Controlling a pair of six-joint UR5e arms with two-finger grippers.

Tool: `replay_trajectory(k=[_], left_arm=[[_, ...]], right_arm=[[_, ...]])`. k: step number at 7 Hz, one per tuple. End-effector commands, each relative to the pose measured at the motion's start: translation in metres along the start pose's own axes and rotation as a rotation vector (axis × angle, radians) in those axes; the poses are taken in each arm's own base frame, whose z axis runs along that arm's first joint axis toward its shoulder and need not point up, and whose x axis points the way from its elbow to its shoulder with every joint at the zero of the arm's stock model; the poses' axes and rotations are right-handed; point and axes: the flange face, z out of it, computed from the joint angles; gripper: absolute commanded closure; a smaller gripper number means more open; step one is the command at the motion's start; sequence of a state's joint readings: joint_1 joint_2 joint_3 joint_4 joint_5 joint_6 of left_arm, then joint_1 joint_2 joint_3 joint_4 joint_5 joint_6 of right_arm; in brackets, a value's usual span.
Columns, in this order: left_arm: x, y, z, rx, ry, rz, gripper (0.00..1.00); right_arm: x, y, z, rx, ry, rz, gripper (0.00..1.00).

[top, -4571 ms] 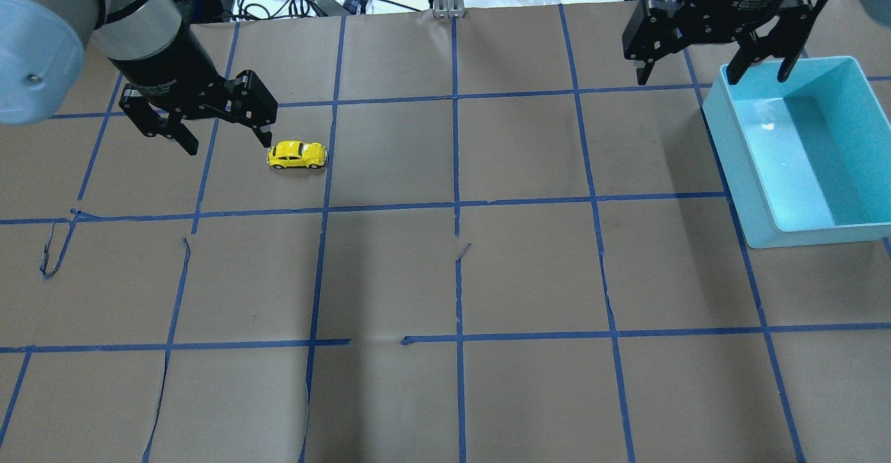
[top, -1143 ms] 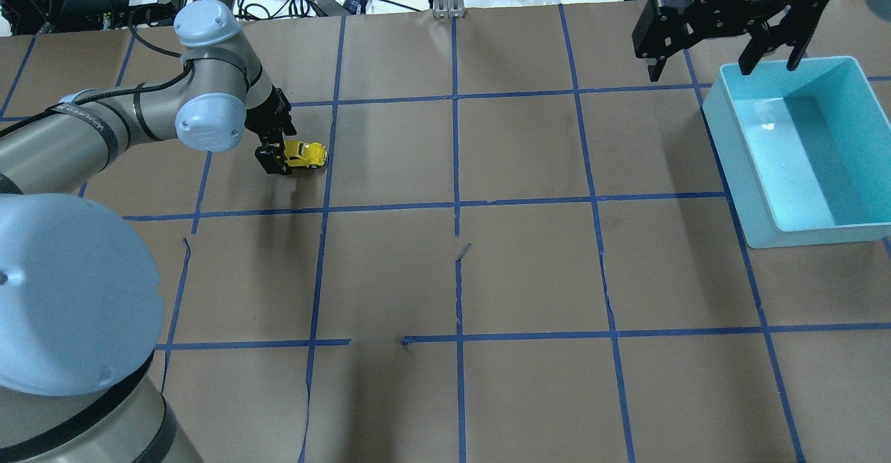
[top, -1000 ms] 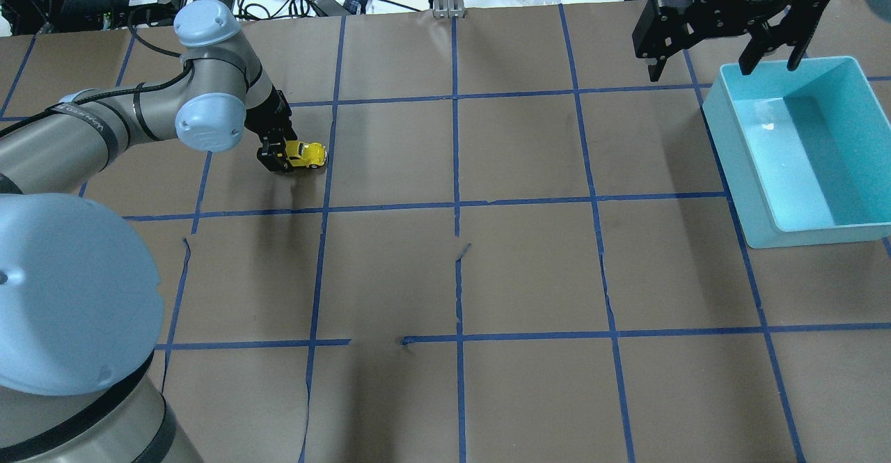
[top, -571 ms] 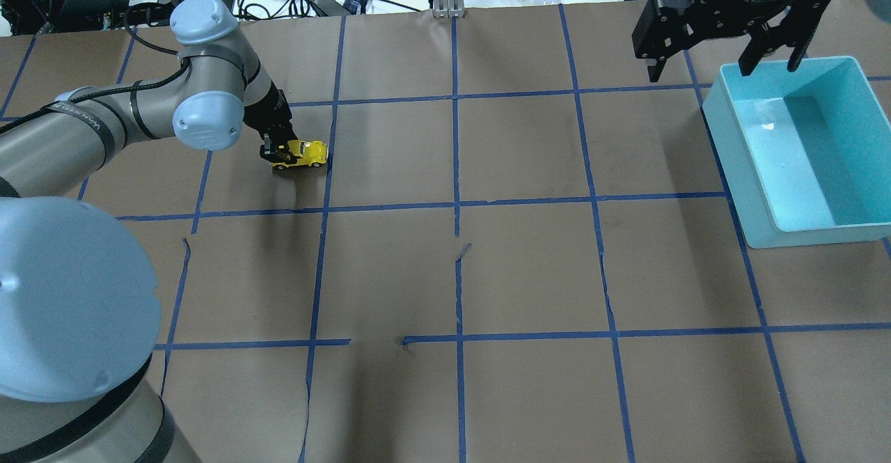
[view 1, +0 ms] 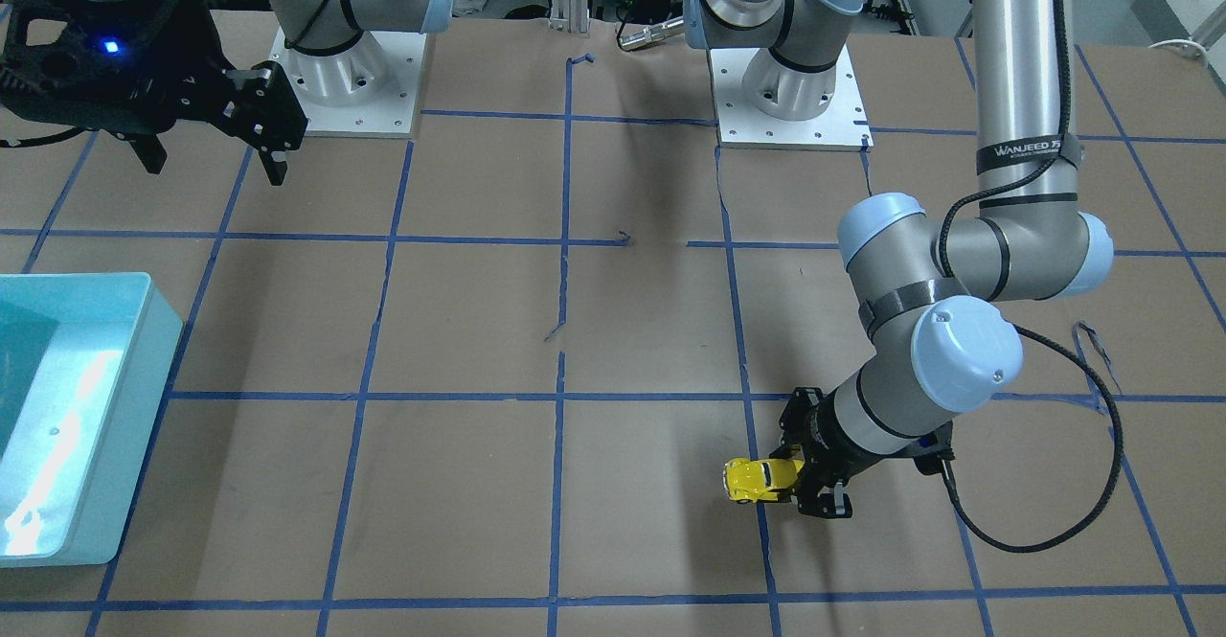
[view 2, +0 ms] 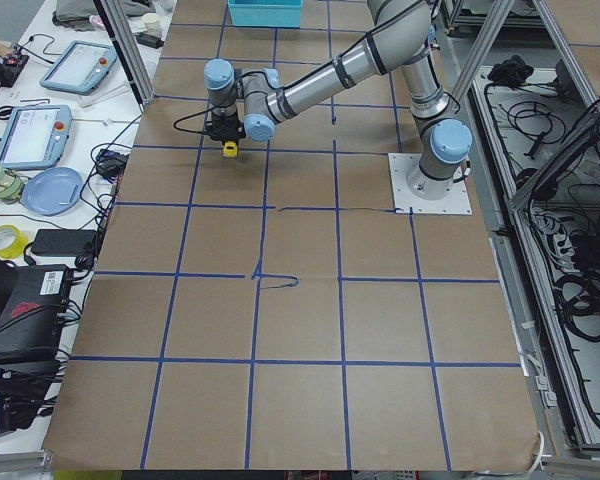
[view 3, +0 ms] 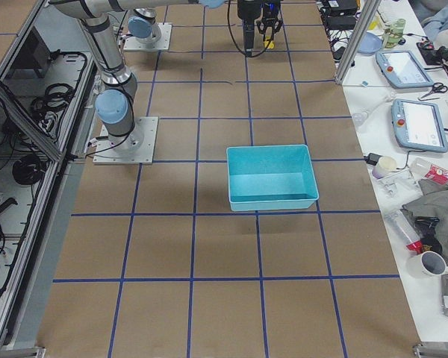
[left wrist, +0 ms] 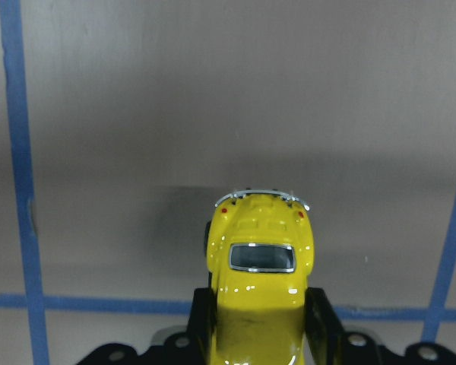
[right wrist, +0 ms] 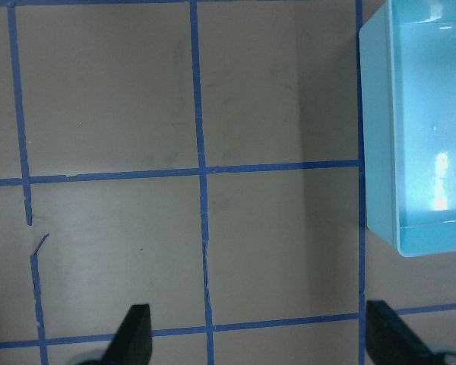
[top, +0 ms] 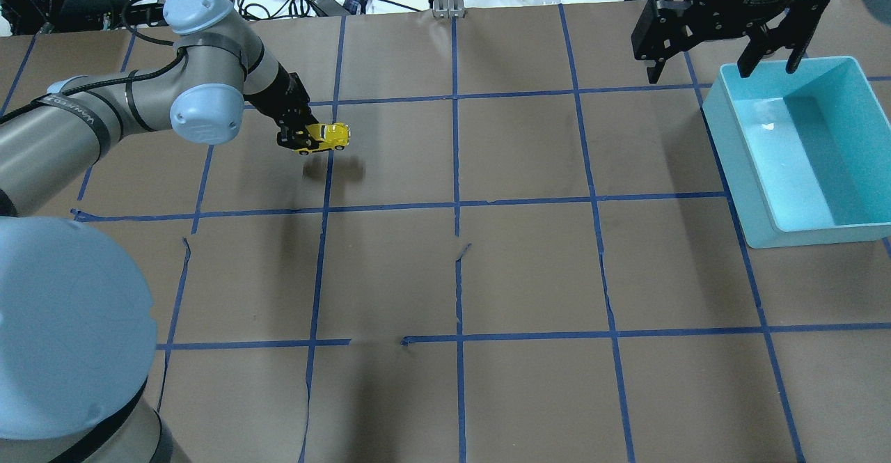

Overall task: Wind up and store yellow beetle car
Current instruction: 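Drag the car backward with the left gripper, winding it up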

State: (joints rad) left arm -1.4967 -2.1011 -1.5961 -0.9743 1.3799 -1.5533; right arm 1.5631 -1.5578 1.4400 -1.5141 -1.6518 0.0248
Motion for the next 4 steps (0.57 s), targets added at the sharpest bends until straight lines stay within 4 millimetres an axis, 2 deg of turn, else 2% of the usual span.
replay_trajectory(k=[1, 4], left_arm=[[-0.010, 0.030, 0.014, -0.020, -0.046, 0.034, 1.00], [-0.011, 0.028, 0.029, -0.023, -0.072, 0.044, 1.00]], right_arm=[[0.000, 0.000, 0.000, 0.000, 0.002, 0.000, 0.00], [0.000, 0.000, 0.003, -0.006, -0.003, 0.001, 0.00]])
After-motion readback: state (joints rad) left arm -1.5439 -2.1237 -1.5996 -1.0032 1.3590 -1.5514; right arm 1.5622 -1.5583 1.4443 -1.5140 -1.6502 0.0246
